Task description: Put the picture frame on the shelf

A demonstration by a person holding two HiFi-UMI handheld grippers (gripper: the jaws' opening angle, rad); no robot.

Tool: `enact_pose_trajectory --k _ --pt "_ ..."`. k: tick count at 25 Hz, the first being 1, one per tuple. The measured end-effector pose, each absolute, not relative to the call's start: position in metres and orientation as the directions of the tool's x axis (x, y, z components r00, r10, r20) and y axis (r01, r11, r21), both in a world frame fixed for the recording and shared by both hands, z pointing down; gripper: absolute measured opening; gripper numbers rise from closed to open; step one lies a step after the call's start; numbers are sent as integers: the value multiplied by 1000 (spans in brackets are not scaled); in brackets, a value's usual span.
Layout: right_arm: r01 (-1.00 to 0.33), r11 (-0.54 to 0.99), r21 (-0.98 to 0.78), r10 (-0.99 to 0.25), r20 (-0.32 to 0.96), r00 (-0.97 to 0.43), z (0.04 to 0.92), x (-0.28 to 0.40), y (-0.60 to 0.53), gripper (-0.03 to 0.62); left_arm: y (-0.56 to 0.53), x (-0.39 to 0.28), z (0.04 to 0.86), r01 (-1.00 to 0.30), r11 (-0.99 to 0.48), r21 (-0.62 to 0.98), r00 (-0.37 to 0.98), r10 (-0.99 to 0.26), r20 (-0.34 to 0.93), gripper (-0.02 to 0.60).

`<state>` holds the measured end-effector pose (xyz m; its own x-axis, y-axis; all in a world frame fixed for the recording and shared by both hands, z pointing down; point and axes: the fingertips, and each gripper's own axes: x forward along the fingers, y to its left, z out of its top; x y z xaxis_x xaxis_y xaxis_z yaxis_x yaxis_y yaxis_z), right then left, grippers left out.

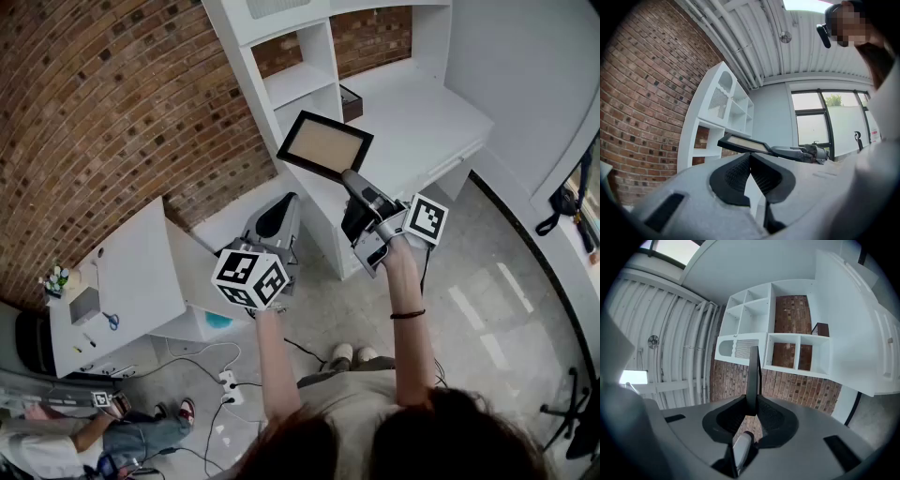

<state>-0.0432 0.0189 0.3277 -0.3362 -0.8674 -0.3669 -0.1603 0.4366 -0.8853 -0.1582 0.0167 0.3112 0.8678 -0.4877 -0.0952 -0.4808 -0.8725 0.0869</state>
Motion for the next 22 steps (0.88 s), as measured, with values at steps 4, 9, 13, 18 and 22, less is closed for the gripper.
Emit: enact_pose_trajectory --k 4,9,13,18,22 --pt "-157 437 -886 -866 -368 -338 328 -38 19 71 18 -152 312 -484 -871 86 867 -490 -91 11" --pt "-154 435 -887 -865 -365 -343 332 -32 23 71 22 -145 316 -493 -866 80 863 -499 -84 11" --pt "-148 424 -894 -870 -356 -341 336 -25 27 72 25 -138 321 -501 -862 78 860 -506 -68 11" --pt "-131 399 -907 -881 -340 -329 345 -9 35 72 29 -126 326 -512 -854 93 853 -518 -63 11" --pt "-144 381 -913 -889 -320 -327 348 1 39 72 36 -117 331 -510 -854 102 855 -516 -54 11"
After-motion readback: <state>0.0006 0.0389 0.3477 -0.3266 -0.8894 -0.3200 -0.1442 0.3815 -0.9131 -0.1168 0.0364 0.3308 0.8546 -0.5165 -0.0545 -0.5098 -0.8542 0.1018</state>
